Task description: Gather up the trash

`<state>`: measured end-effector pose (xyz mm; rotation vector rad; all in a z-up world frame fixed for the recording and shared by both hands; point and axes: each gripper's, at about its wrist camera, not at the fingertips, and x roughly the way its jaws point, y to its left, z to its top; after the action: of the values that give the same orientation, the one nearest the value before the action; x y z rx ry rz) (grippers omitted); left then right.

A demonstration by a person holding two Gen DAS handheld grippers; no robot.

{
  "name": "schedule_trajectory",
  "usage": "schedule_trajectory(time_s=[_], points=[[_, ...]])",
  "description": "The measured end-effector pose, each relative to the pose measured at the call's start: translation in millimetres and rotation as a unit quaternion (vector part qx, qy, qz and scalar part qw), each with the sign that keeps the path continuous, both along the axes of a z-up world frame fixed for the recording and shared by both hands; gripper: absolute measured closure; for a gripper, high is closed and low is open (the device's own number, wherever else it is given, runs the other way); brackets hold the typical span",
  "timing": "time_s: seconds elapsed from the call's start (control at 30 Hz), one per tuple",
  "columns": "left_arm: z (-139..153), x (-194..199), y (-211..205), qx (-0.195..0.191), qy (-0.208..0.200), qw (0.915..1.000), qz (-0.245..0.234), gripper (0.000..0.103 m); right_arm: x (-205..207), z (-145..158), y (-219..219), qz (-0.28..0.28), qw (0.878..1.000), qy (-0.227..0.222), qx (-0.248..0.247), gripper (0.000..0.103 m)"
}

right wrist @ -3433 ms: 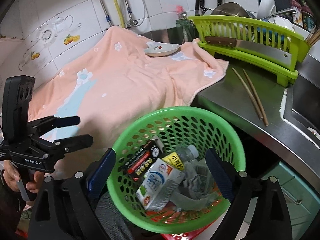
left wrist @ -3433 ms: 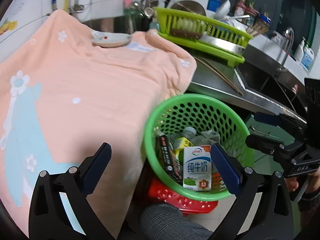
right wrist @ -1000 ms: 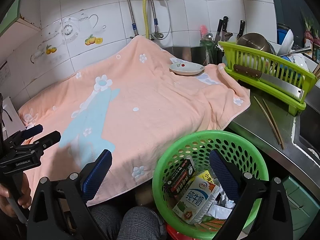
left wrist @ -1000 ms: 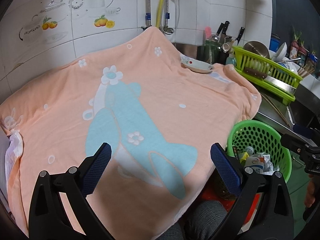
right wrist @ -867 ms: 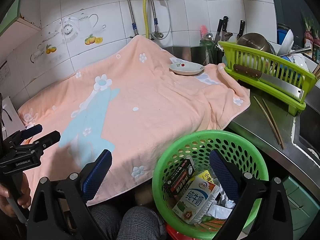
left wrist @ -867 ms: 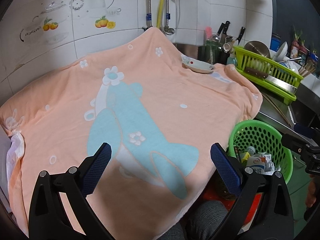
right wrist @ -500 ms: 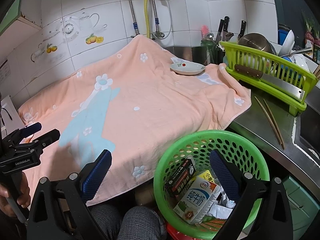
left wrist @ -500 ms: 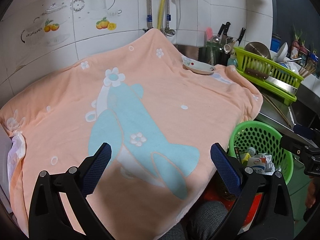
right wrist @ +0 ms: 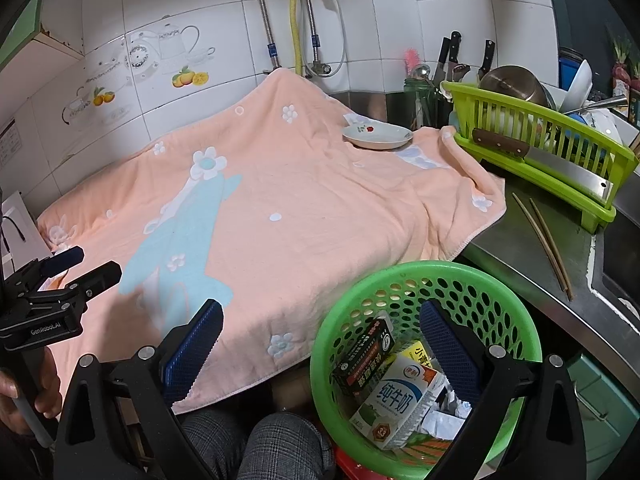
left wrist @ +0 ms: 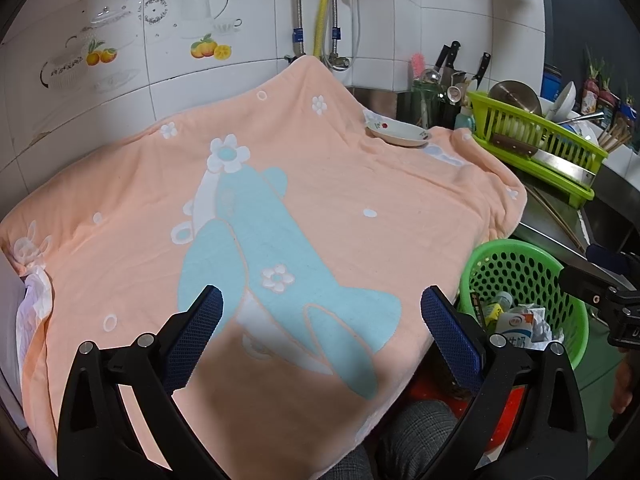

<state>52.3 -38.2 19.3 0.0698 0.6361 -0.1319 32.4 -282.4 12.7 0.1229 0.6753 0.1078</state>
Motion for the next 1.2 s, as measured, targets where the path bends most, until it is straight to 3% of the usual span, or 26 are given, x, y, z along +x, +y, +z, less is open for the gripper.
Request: schedule_trajectory(time_s=[1.2], points=[[1.0, -4.4, 0.9, 0.0, -0.006, 1.0, 0.0, 0.005, -0.1, -0.3, 1.0, 0.007, 1.0, 0.0, 0.004, 0.007]])
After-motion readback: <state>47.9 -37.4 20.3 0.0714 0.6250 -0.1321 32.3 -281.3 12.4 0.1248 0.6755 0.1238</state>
